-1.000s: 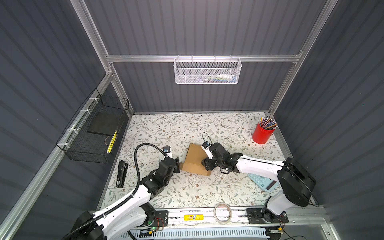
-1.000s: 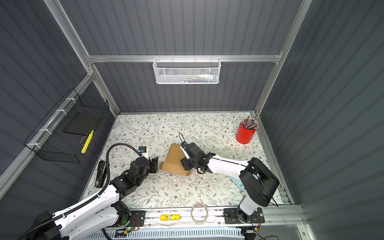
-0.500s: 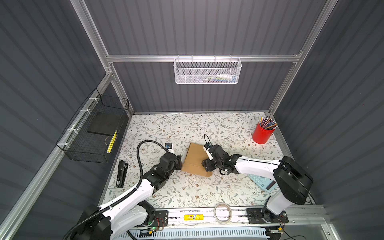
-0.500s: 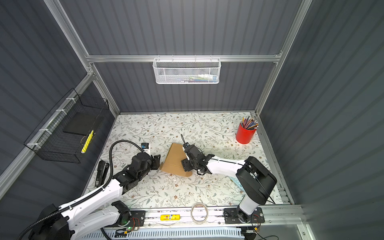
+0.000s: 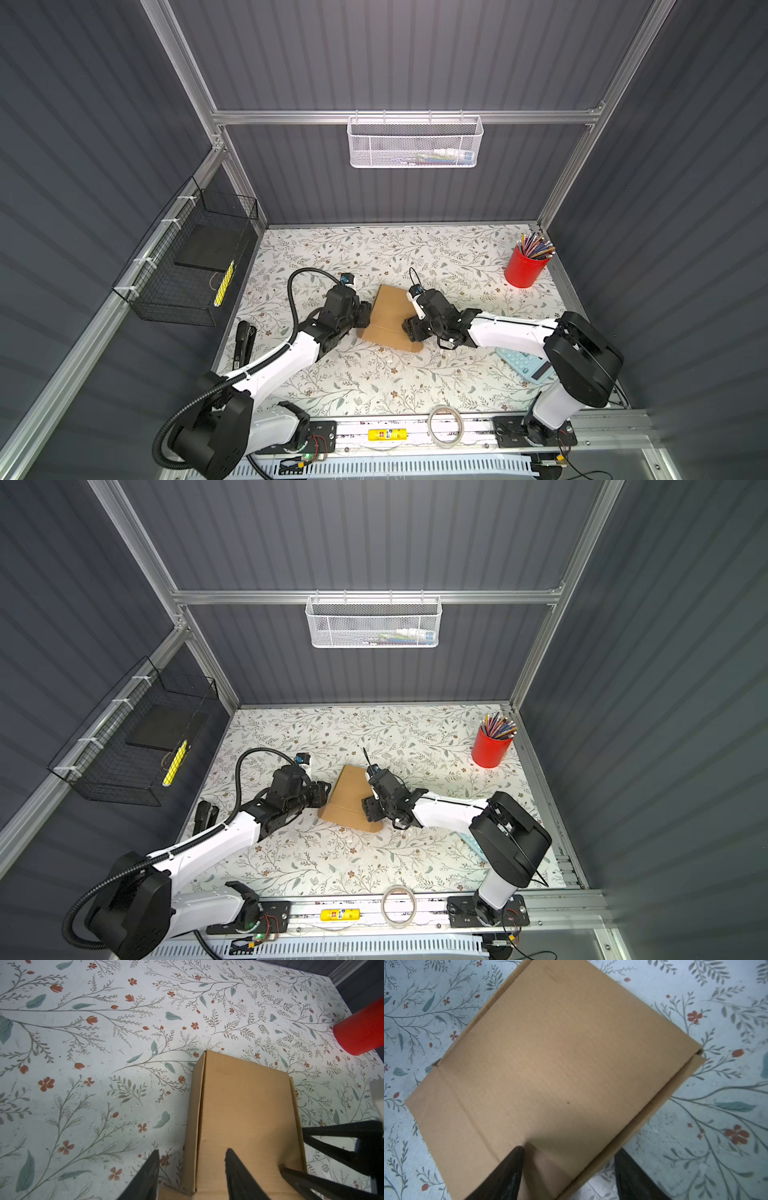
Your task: Fold the paper box
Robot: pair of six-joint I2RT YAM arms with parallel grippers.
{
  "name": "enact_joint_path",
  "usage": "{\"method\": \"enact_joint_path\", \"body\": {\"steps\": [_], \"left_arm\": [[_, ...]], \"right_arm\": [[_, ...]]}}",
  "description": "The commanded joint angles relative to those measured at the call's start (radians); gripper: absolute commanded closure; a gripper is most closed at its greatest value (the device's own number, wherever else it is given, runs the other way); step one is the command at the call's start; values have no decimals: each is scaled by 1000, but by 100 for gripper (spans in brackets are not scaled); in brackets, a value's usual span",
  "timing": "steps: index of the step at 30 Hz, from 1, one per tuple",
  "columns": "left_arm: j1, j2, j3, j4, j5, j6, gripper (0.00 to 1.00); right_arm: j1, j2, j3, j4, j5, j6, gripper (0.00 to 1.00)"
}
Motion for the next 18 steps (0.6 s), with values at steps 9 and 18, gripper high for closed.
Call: {"method": "enact_joint_path", "body": {"steps": [9,18], "left_arm": [[40,149,111,-72,131,75,51],[82,211,141,-84,197,87,58]], "right_arm": [[-49,16,-35,-32,-38,-62,34],[-75,-1,-21,-47,-82,-131,36]]}}
